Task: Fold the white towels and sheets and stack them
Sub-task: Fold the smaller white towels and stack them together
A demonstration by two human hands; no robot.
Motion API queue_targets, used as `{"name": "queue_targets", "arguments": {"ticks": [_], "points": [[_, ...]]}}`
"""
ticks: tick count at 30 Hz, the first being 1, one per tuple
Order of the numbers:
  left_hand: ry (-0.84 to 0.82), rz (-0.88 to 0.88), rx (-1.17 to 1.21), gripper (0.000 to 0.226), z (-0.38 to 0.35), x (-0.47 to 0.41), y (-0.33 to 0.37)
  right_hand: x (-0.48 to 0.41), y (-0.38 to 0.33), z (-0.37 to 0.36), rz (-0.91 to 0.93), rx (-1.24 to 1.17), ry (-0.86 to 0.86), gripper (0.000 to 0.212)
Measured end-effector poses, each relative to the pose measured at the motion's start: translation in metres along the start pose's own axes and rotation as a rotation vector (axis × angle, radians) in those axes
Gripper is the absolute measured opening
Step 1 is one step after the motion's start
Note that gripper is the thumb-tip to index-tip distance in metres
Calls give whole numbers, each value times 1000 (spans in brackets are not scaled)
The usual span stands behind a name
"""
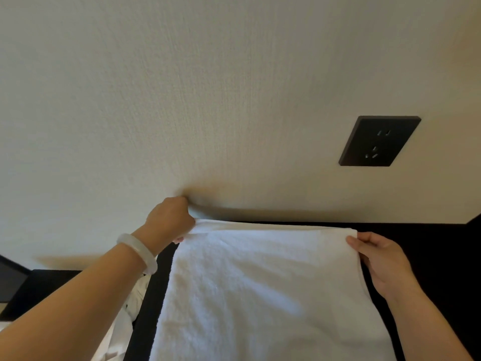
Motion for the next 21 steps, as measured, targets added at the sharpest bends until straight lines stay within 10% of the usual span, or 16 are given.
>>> {"name": "queue_targets", "arguments": {"ticks": [13,18,21], "points": [[-313,343,1553,15,-34,14,-22,-6,-1,-3,19,-28,61,25],[138,-108,922,22,-49,33,-20,7,-19,-6,347,602,255,27],[279,-463,285,47,-83,55,-16,43,-16,-50,783,1022,-48,27]]}}
Point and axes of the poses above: each hand's wrist, its own x-axis away from the middle knuckle, its own z-axis out of the back of the hand, y = z × x, the point moved 4 cm from there along -x, towards the middle knuckle, and after that the axes turned 7 degrees about z, right-handed, at the moved point
